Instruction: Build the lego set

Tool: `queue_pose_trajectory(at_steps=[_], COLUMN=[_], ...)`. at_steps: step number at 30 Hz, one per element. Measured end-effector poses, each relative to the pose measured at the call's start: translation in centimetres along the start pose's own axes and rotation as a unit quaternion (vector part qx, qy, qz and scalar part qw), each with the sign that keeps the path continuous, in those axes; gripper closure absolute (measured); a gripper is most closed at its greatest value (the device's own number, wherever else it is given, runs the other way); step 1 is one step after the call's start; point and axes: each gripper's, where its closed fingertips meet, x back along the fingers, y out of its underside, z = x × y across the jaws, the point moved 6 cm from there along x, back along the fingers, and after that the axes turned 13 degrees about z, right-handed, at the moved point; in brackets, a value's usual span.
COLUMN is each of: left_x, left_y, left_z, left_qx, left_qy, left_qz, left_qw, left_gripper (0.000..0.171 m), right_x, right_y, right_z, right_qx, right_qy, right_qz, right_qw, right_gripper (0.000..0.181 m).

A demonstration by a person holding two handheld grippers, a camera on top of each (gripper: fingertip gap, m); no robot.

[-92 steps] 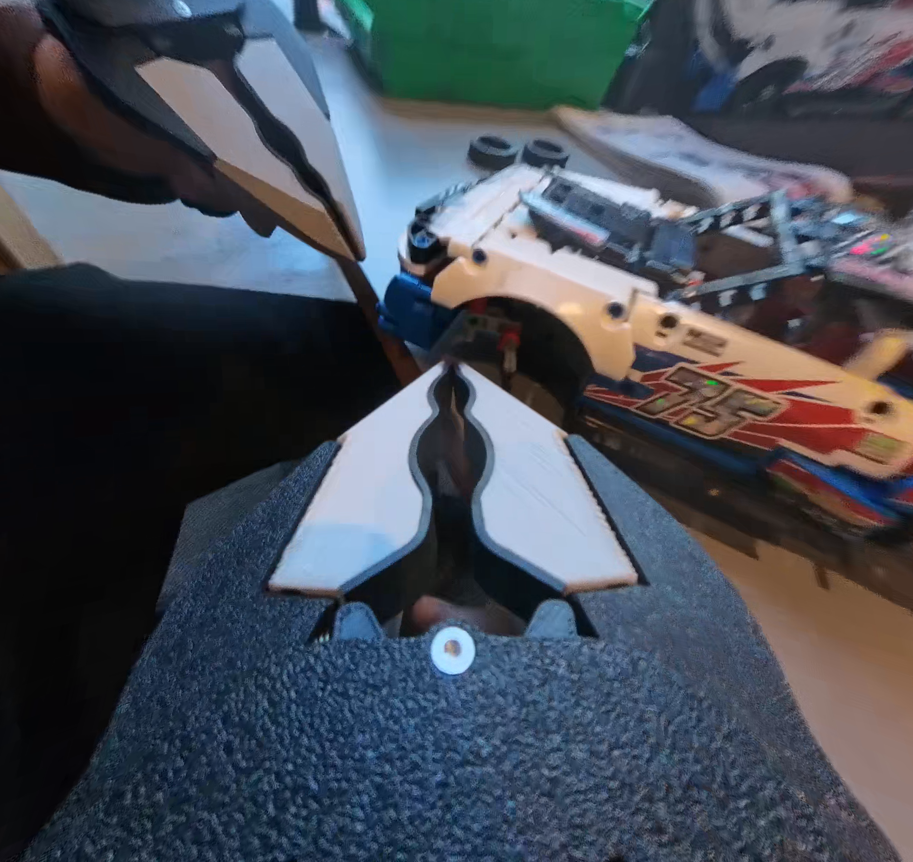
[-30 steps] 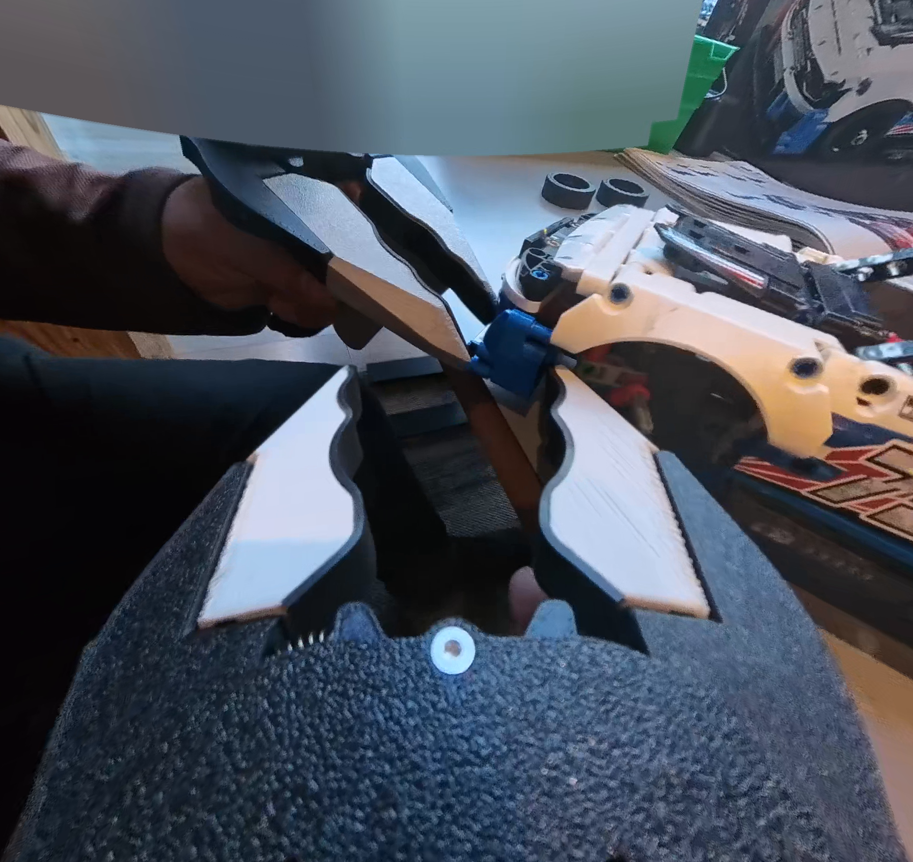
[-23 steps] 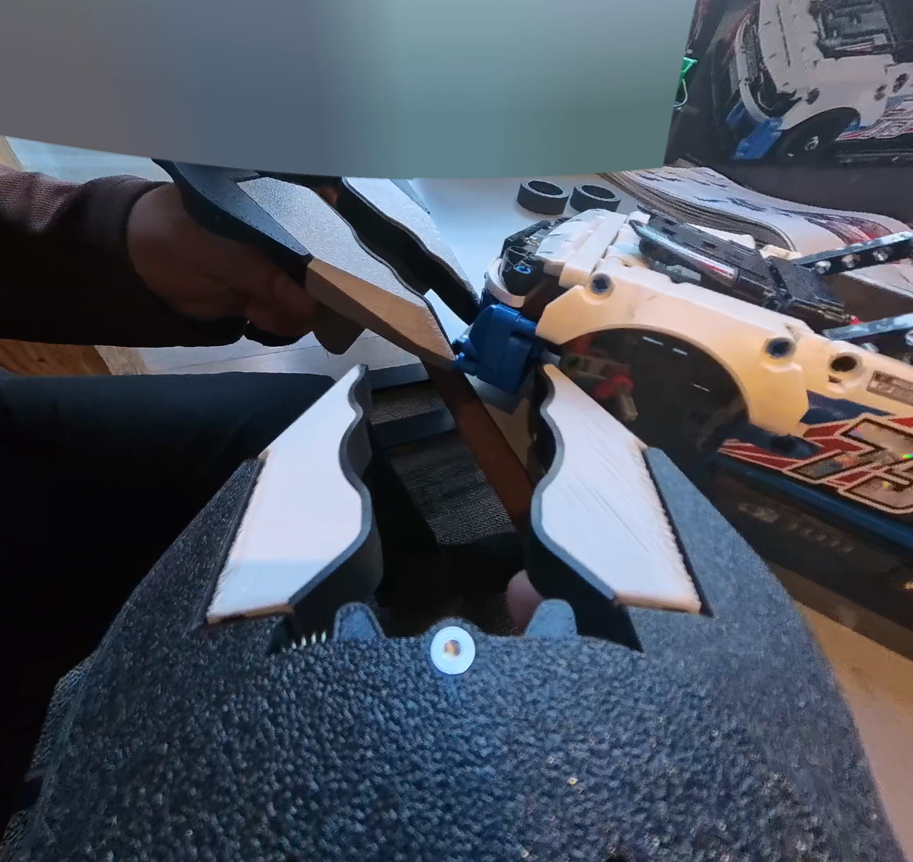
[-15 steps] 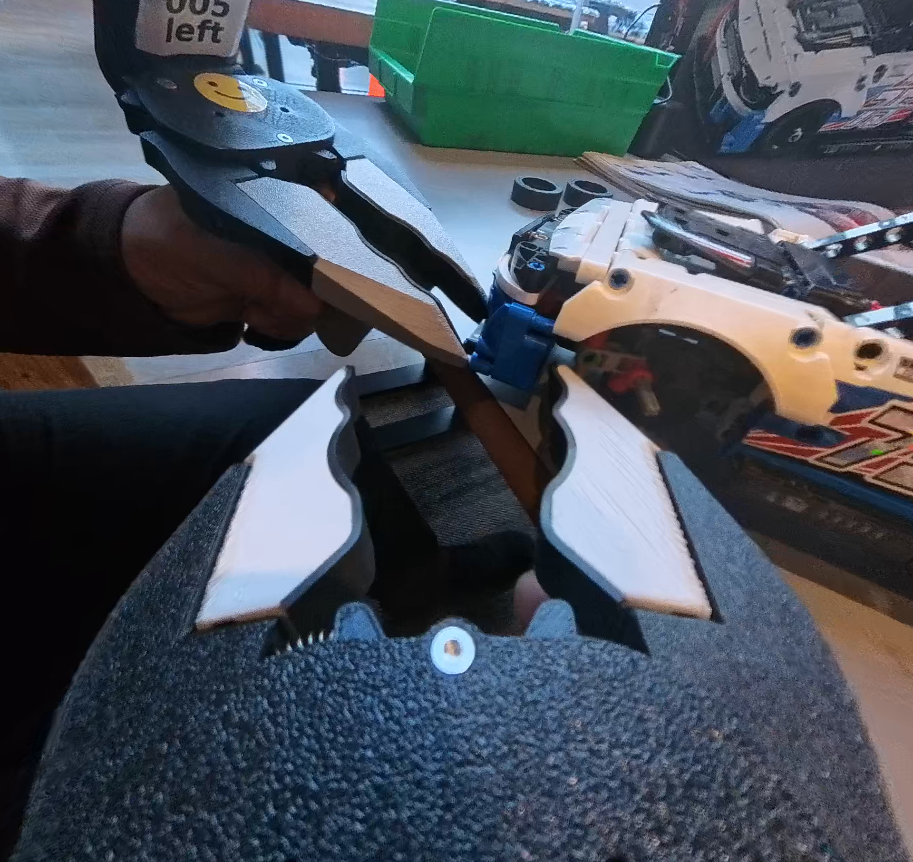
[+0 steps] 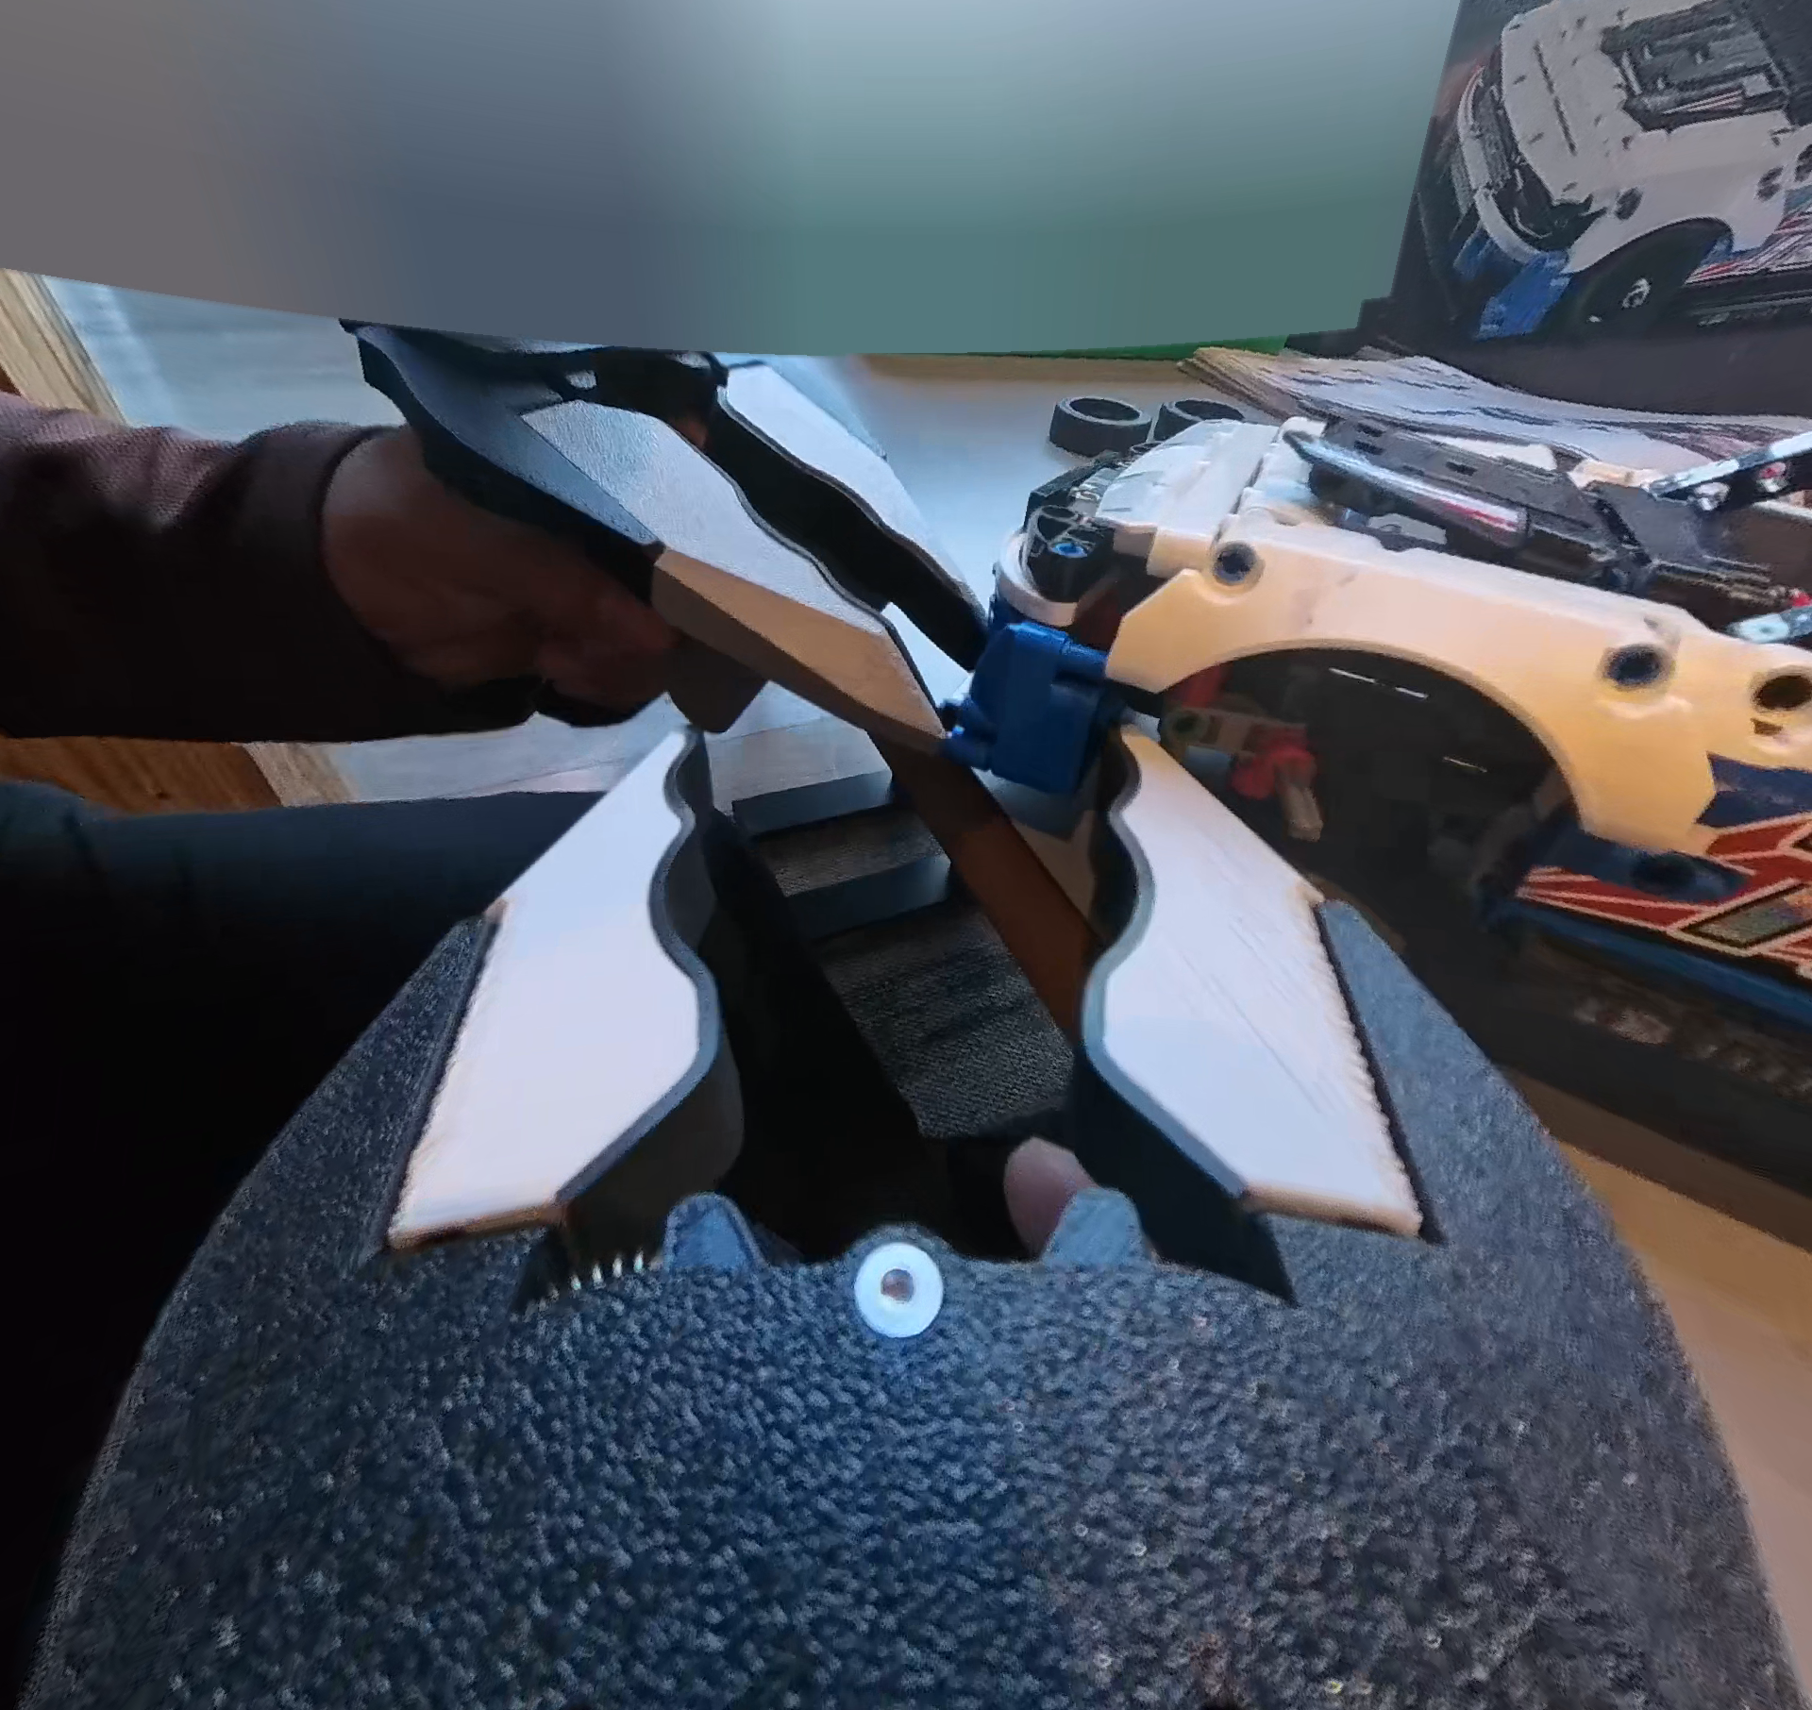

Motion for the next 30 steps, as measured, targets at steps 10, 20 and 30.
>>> queue_pose_trajectory(at_steps=[10,20,30], left_x=[-0.2,-0.4,0.0], left_y=[-0.2,-0.3,-0.4], left_z=[-0.1,-0.3,0.0], left_qx=[-0.012,0.010,0.022], left_qy=[0.019,0.031,0.016], left_qz=[-0.036,-0.036,-0.007], left_qw=[0.999,0.999,1.000], left_gripper=[0.153,0.153,0.151], right_x=[0.2,0.1,0.8], right_y=[0.0,-0.1,-0.6], right_z=[0.8,1.2,1.7], right_qx=[0.036,0.069,0.070], right_qy=[-0.003,0.017,0.020], right_qz=[-0.029,-0.041,-0.023], right_qw=[0.999,0.997,0.997], right_gripper=[0.121,0.133,0.138])
